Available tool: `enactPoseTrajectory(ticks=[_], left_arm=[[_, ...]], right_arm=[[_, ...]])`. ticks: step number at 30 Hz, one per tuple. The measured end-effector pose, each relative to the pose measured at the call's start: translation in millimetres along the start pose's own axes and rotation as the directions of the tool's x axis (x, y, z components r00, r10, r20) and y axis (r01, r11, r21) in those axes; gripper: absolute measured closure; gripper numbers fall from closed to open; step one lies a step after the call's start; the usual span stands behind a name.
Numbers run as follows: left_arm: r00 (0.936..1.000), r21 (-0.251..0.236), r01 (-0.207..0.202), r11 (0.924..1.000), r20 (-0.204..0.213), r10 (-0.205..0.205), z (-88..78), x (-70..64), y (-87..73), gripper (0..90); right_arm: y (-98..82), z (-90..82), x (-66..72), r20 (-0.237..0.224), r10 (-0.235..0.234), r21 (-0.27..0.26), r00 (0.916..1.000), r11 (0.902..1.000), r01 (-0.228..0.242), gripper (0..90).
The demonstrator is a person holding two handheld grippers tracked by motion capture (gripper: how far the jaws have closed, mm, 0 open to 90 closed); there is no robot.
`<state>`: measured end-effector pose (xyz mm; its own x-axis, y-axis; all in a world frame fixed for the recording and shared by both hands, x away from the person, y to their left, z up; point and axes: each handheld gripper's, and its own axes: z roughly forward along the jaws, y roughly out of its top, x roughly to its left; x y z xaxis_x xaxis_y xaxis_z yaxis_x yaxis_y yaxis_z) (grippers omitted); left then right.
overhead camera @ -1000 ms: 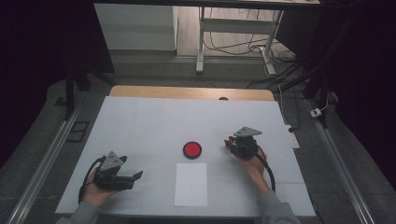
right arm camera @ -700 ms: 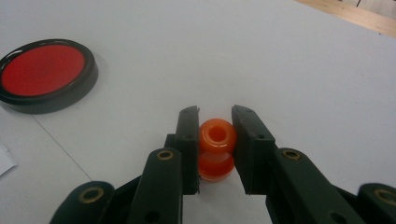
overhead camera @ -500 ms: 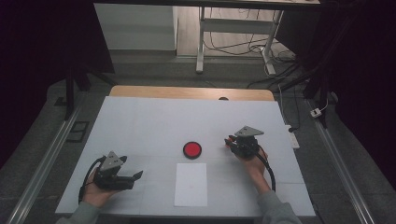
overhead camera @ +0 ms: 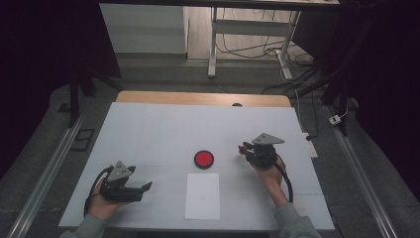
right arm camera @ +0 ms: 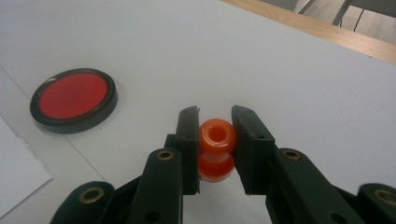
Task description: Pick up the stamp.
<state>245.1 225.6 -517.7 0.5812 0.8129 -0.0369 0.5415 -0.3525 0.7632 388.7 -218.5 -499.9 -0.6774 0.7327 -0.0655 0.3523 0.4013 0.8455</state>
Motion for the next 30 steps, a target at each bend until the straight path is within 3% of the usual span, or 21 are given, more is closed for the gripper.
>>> enactPoseTrajectory(ticks=[19, 30], left_arm=[[1.0, 0.004, -0.006, 1.0, -0.001, 0.006, 1.5, -0.5, -0.2, 16.1], [1.0, 0.007, -0.007, 0.9999, -0.001, 0.007, 3.2, -1.1, -0.3, 16.1]], right_arm=[[10.7, -19.9, 12.7, -0.074, 0.004, -0.062, 0.9973, 0.998, -0.009, 72.1], [14.1, -32.4, 23.4, -0.148, 0.01, -0.094, 0.9889, 0.9953, -0.024, 72.1]])
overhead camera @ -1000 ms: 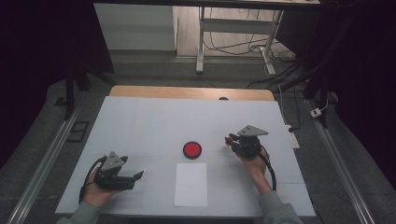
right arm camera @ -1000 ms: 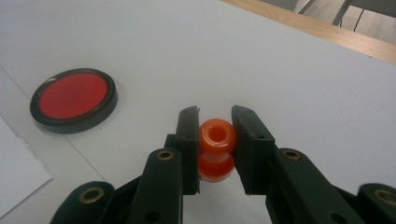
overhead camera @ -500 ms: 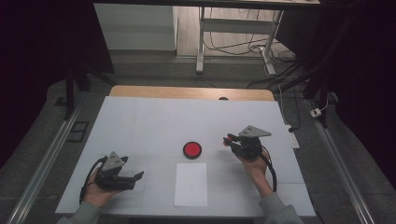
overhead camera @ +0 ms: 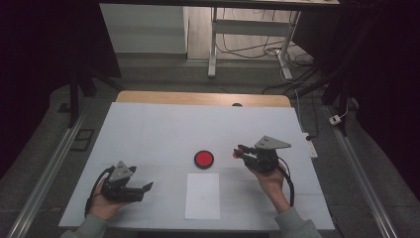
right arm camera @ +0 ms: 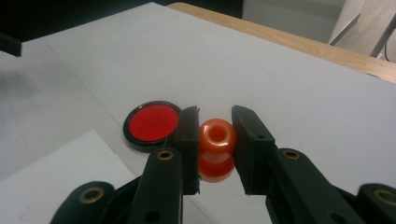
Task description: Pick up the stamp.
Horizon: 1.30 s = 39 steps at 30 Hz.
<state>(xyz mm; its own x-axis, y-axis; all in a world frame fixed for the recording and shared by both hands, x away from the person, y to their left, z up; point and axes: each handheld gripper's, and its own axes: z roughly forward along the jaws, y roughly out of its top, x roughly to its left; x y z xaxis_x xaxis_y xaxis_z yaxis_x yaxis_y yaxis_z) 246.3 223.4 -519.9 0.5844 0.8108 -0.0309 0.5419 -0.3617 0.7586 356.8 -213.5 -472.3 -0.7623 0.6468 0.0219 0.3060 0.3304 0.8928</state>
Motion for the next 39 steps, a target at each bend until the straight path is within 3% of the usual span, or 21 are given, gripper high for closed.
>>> enactPoseTrajectory(ticks=[17, 39], left_arm=[[1.0, -0.002, -0.001, 1.0, -0.001, 0.001, -0.1, 0.1, -0.2, 16.0], [1.0, 0.002, -0.002, 1.0, -0.003, 0.002, 0.9, -0.1, -0.4, 16.0]], right_arm=[[3.4, -2.0, 17.3, -0.065, -0.015, -0.01, 0.9978, 0.9999, 0.014, 72.1], [2.6, 4.6, 42.7, -0.145, -0.036, -0.006, 0.9887, 0.9993, 0.036, 72.1]])
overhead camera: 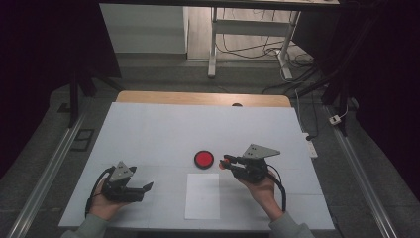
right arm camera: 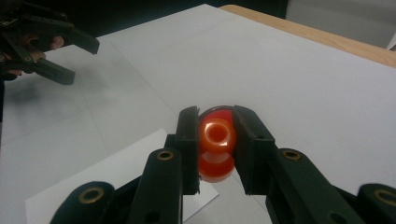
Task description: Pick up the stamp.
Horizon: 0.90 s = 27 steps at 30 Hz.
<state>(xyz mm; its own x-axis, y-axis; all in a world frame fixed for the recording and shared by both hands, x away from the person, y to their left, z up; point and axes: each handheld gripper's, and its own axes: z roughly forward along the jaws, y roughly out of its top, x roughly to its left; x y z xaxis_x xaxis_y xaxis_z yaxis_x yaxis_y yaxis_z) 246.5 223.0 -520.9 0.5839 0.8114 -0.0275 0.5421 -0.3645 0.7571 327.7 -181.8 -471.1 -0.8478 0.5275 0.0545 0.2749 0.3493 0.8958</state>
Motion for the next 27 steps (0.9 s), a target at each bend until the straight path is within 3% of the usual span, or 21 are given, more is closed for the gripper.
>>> enactPoseTrajectory(ticks=[27], left_arm=[[1.0, 0.001, -0.002, 1.0, 0.001, 0.002, 0.5, 0.0, -0.1, 16.0]], right_arm=[[-1.9, 13.0, 26.6, -0.09, -0.016, 0.026, 0.9958, 0.9995, 0.019, 72.1]])
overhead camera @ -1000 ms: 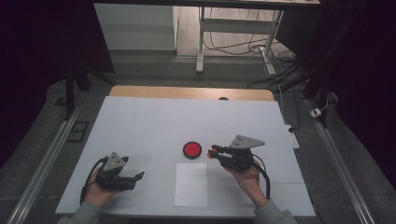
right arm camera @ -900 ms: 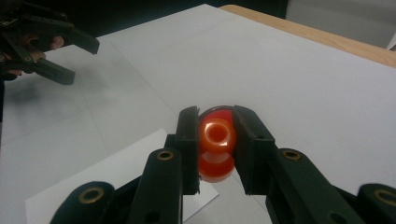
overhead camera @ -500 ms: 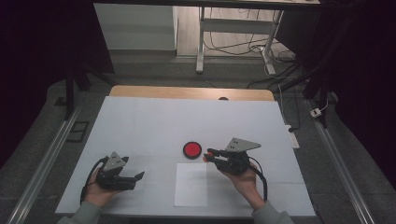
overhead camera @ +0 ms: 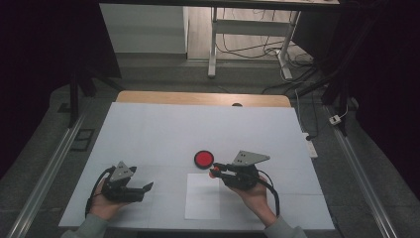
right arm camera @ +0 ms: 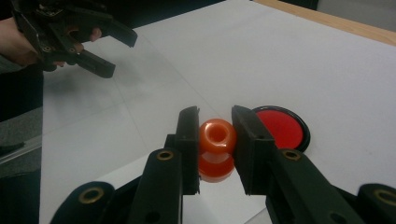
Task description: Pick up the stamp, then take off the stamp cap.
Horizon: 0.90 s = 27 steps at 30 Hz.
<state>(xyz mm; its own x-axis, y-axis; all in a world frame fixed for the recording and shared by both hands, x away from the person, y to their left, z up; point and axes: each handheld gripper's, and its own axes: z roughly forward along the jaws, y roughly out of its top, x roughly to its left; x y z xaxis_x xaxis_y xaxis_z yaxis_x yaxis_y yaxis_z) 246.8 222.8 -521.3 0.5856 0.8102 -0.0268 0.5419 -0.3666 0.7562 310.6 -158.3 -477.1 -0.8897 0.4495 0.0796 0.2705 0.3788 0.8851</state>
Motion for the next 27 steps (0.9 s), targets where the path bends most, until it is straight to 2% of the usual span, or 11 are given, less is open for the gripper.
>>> enactPoseTrajectory(ticks=[7, 20, 27], left_arm=[[1.0, 0.0, 0.0, 1.0, 0.001, 0.0, 0.0, 0.0, 0.0, 16.0], [1.0, -0.003, 0.0, 1.0, 0.003, 0.0, 0.2, -0.3, 0.6, 16.0], [0.9996, -0.017, -0.019, 0.9997, 0.021, 0.02, 0.2, -4.2, 3.6, 16.1]], right_arm=[[0.3, 2.3, 4.7, -0.02, -0.003, 0.004, 0.9998, 1.0, 0.003, 72.0], [0.9, 0.2, 3.5, -0.015, -0.001, -0.005, 0.9999, 1.0, 0.001, 72.1], [0.8, 0.3, 3.5, -0.014, -0.001, -0.004, 0.9999, 1.0, 0.001, 72.1]])
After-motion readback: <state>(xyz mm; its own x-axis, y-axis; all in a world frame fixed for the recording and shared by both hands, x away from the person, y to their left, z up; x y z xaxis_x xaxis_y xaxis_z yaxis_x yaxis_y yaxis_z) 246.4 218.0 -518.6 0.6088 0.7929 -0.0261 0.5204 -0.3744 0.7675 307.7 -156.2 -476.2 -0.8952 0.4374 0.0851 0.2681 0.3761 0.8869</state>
